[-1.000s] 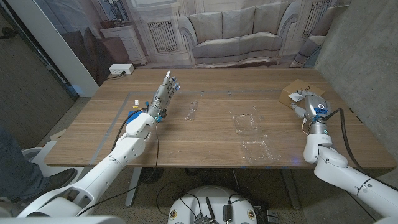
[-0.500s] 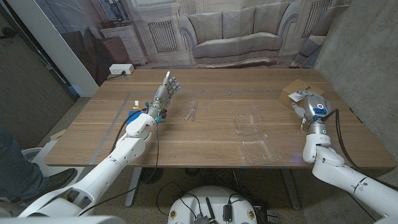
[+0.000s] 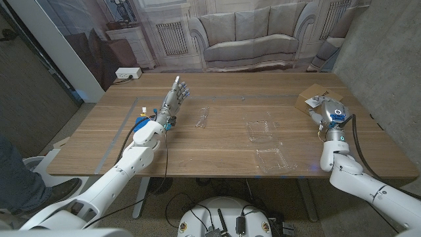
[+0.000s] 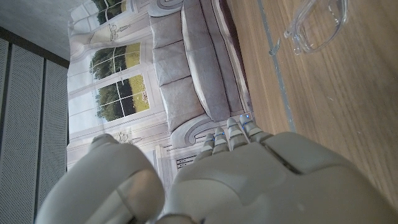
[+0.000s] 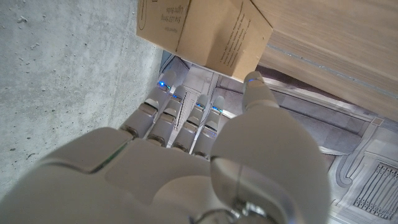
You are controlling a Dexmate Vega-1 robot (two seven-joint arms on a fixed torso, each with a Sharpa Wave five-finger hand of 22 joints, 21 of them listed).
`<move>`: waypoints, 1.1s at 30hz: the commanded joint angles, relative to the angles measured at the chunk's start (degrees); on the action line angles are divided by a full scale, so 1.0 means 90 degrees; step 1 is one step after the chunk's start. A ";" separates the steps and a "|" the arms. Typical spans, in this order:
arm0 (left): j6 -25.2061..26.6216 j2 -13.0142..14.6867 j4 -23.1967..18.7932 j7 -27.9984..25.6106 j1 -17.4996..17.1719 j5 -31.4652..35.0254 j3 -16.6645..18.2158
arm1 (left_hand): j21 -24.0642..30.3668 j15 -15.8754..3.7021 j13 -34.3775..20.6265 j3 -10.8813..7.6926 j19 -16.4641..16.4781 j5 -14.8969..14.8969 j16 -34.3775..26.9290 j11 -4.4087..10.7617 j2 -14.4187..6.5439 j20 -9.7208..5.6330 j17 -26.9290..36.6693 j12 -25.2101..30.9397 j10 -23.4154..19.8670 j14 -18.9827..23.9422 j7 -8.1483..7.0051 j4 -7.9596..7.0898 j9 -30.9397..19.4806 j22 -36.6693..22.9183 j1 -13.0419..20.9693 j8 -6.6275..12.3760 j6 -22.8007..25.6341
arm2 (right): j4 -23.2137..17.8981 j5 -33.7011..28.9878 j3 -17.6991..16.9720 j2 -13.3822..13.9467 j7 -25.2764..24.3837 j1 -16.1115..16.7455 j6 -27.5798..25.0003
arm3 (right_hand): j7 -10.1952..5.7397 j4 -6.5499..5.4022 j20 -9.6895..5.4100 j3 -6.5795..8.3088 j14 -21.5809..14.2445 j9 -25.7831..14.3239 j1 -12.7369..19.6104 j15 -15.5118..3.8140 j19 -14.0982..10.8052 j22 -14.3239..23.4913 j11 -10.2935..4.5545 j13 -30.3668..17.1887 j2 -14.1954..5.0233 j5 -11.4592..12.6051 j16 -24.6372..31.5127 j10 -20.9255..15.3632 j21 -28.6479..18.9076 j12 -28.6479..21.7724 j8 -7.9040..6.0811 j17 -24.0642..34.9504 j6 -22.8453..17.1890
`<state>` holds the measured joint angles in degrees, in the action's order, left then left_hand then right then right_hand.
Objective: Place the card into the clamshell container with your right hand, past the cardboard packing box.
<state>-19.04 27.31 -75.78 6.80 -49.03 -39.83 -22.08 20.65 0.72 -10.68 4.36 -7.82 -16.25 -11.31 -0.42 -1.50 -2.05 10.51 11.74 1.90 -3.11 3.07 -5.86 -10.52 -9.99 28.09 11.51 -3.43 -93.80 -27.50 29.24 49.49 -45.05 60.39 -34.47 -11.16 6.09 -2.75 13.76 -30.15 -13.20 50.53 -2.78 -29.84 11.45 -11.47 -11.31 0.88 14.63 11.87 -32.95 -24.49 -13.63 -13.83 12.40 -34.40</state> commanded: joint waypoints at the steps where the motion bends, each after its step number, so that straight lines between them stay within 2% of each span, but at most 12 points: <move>1: 0.0043 0.0053 -0.0096 -0.0055 -0.0060 -0.0010 0.0023 | -0.0024 -0.0004 -0.0018 0.0027 0.0034 0.0035 0.0019 0.0018 -0.0028 -0.0146 0.0019 -0.0007 0.0012 -0.0043 0.0006 -0.0014 -0.0027 -0.0018 0.0031 -0.0020 0.0043 | 0.0164 0.0059 0.0113 -0.0010 0.0106 -0.0137 -0.0043 | -0.0012 0.0005 -0.0883 -0.0027 -0.0091 -0.0026 -0.0002 -0.0932 -0.0083 0.0023 -0.0008 -0.0011 -0.0052 0.0048 0.0032 -0.0089 -0.0047 -0.0067 -0.0047 0.0027 -0.0101; 14: 0.0089 0.0082 -0.0106 -0.0064 -0.0053 -0.0012 0.0027 | -0.0054 0.0003 -0.0017 0.0043 0.0048 0.0036 0.0018 0.0019 -0.0037 -0.0144 0.0018 -0.0006 0.0007 -0.0036 0.0011 -0.0015 -0.0027 -0.0019 0.0029 -0.0018 0.0053 | 0.0287 0.0141 0.0166 -0.0039 0.0115 -0.0237 -0.0071 | 0.0016 -0.0002 -0.0897 -0.0053 -0.0189 -0.0040 0.0007 -0.0961 -0.0142 0.0027 0.0031 -0.0010 -0.0077 0.0061 0.0061 -0.0256 -0.0068 -0.0130 -0.0063 0.0029 -0.0160; 33: 0.0124 0.0028 0.0051 -0.0013 0.0067 -0.0013 -0.0006 | -0.0093 0.0001 -0.0017 0.0061 0.0055 0.0036 0.0019 0.0020 -0.0045 -0.0143 0.0017 -0.0005 0.0000 -0.0033 0.0010 -0.0013 -0.0027 -0.0020 0.0031 -0.0019 0.0057 | 0.0496 0.0198 0.0268 -0.0129 0.0094 -0.0474 -0.0031 | 0.0014 -0.0002 -0.0915 -0.0071 -0.0355 -0.0060 0.0035 -0.1014 -0.0250 0.0037 0.0005 -0.0006 -0.0120 0.0076 0.0105 -0.0374 -0.0112 -0.0163 -0.0091 0.0027 -0.0252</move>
<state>-17.95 27.96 -76.33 6.33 -49.03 -39.90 -21.94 20.10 0.72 -10.69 4.76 -7.51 -16.25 -11.31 -0.42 -1.66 -1.74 10.51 11.74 1.90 -3.11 2.86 -5.92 -10.52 -9.99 28.25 11.51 -3.22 -90.51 -25.90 31.01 48.81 -44.02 57.41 -35.11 -10.86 6.09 -2.95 13.28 -32.51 -13.46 50.78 -3.08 -31.48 11.60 -11.58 -11.17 0.20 15.07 12.43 -35.71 -24.92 -14.96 -14.31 12.39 -36.15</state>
